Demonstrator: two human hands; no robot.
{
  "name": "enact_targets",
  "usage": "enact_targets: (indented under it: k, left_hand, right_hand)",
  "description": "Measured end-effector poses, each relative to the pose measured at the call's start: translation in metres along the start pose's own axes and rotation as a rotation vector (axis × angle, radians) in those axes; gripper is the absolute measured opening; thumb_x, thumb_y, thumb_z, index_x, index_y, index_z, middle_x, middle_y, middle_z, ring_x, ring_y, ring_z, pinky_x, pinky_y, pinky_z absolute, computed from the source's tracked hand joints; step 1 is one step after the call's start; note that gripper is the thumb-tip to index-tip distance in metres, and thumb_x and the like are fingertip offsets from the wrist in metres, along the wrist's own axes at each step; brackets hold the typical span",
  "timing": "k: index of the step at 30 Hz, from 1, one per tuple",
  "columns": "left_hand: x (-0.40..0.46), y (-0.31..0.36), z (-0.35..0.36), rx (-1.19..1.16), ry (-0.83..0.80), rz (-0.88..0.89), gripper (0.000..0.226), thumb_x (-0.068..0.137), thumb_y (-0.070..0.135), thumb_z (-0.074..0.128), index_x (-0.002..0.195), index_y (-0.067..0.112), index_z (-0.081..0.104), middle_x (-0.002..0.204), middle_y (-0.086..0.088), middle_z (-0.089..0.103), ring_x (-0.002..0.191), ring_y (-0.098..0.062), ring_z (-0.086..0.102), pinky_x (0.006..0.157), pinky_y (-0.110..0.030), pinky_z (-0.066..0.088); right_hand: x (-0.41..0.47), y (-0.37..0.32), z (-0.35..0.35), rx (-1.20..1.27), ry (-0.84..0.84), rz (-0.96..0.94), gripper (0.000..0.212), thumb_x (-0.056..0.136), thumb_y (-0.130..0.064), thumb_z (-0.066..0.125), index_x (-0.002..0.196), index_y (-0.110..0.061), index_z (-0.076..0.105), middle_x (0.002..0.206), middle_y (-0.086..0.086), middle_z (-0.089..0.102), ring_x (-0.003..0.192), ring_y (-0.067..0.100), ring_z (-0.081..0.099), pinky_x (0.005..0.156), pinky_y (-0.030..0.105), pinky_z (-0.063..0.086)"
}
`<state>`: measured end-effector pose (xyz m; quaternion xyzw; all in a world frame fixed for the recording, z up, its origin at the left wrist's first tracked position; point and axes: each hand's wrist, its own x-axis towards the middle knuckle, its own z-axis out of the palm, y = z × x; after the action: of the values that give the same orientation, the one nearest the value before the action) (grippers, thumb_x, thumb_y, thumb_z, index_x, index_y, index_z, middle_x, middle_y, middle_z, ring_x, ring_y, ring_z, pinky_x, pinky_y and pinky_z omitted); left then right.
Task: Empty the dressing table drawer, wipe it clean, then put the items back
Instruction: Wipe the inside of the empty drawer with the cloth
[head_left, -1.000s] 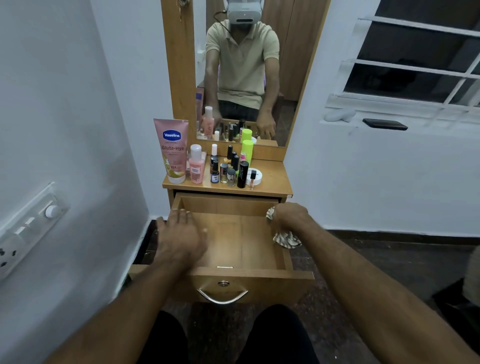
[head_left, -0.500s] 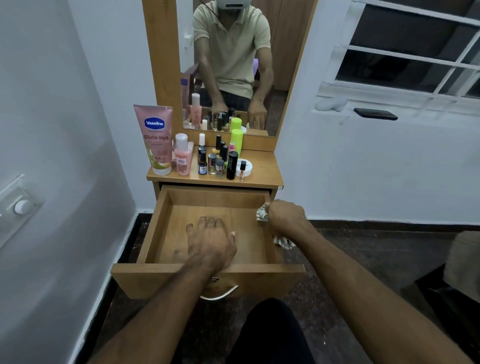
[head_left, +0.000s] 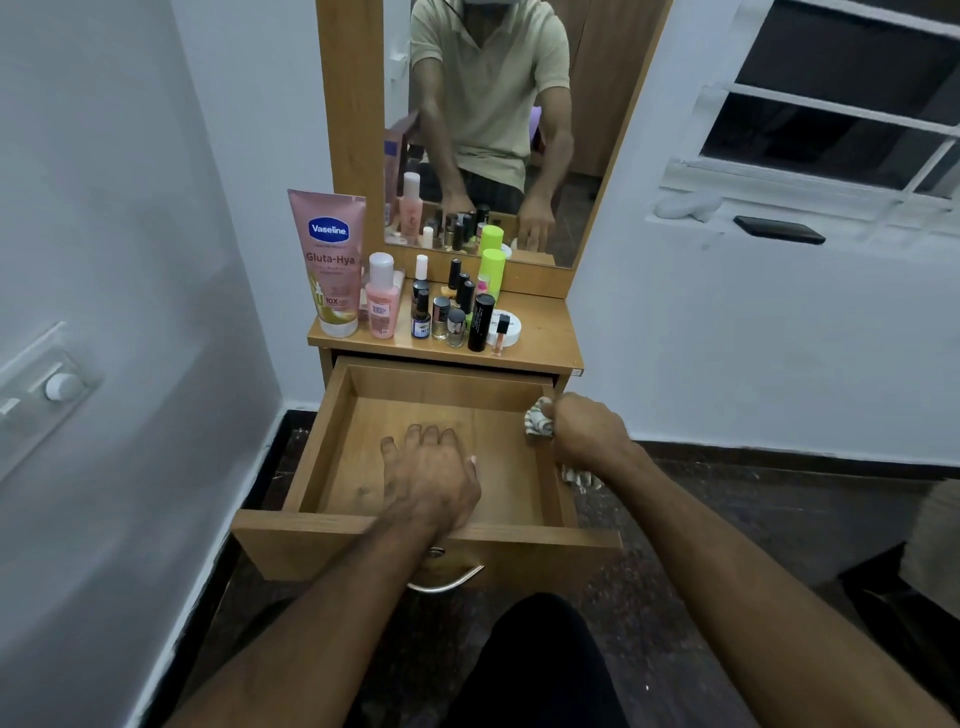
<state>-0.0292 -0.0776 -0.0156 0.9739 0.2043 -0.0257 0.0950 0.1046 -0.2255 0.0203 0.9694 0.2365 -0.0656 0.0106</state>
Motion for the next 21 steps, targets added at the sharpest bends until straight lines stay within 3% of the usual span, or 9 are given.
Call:
enact_targets:
  k: [4, 6, 10, 14, 18, 21]
  left_hand:
    - [0.000, -0.001, -0.002, 0.010, 0.022, 0.015, 0.056, 0.099, 0.050, 0.031, 0.143, 0.018, 0.045, 0.149, -0.004, 0.048, 0.142, -0.025, 0.032, 0.113, -0.056, 0.022]
    - [0.000, -0.001, -0.002, 0.013, 0.036, 0.017, 0.056, 0.099, 0.049, 0.032, 0.144, 0.019, 0.045, 0.149, -0.004, 0.048, 0.142, -0.025, 0.033, 0.114, -0.056, 0.022]
    - [0.000, -0.001, -0.001, 0.019, 0.034, 0.007, 0.055, 0.099, 0.049, 0.032, 0.144, 0.019, 0.043, 0.150, -0.004, 0.047, 0.143, -0.025, 0.032, 0.114, -0.056, 0.021]
    - [0.001, 0.001, 0.003, 0.016, 0.018, 0.012, 0.056, 0.099, 0.049, 0.032, 0.146, 0.020, 0.043, 0.151, -0.003, 0.046, 0.143, -0.025, 0.032, 0.114, -0.057, 0.021]
    - [0.001, 0.001, 0.001, 0.035, 0.005, 0.016, 0.056, 0.099, 0.050, 0.033, 0.144, 0.020, 0.044, 0.151, -0.003, 0.046, 0.143, -0.025, 0.032, 0.114, -0.058, 0.021]
    - [0.002, 0.000, -0.001, 0.042, 0.010, 0.017, 0.055, 0.098, 0.050, 0.034, 0.142, 0.020, 0.046, 0.149, -0.004, 0.048, 0.141, -0.026, 0.034, 0.113, -0.057, 0.021]
  right_hand:
    - [0.008, -0.005, -0.010, 0.020, -0.029, -0.031, 0.037, 0.097, -0.024, 0.060, 0.133, -0.013, 0.060, 0.132, 0.011, 0.048, 0.106, 0.033, 0.060, 0.089, 0.043, 0.050]
    - [0.004, -0.001, -0.010, 0.030, -0.037, -0.052, 0.039, 0.096, -0.023, 0.063, 0.133, -0.014, 0.061, 0.127, 0.009, 0.048, 0.106, 0.032, 0.060, 0.087, 0.040, 0.050]
    - [-0.018, 0.017, 0.000, 0.040, -0.067, -0.174, 0.035, 0.095, -0.023, 0.064, 0.130, -0.021, 0.066, 0.108, 0.002, 0.050, 0.088, 0.021, 0.054, 0.073, 0.031, 0.040]
    - [-0.025, 0.023, -0.002, 0.063, -0.089, -0.182, 0.033, 0.090, -0.017, 0.069, 0.121, -0.024, 0.064, 0.110, 0.001, 0.058, 0.084, 0.015, 0.051, 0.067, 0.028, 0.036]
    - [-0.016, 0.007, -0.010, 0.106, 0.013, -0.103, 0.028, 0.090, -0.016, 0.067, 0.118, -0.018, 0.063, 0.109, 0.003, 0.059, 0.092, 0.025, 0.059, 0.074, 0.037, 0.047]
    - [-0.017, 0.002, -0.013, 0.086, -0.031, -0.126, 0.025, 0.087, -0.017, 0.070, 0.112, -0.020, 0.064, 0.110, 0.003, 0.059, 0.095, 0.025, 0.059, 0.077, 0.037, 0.049]
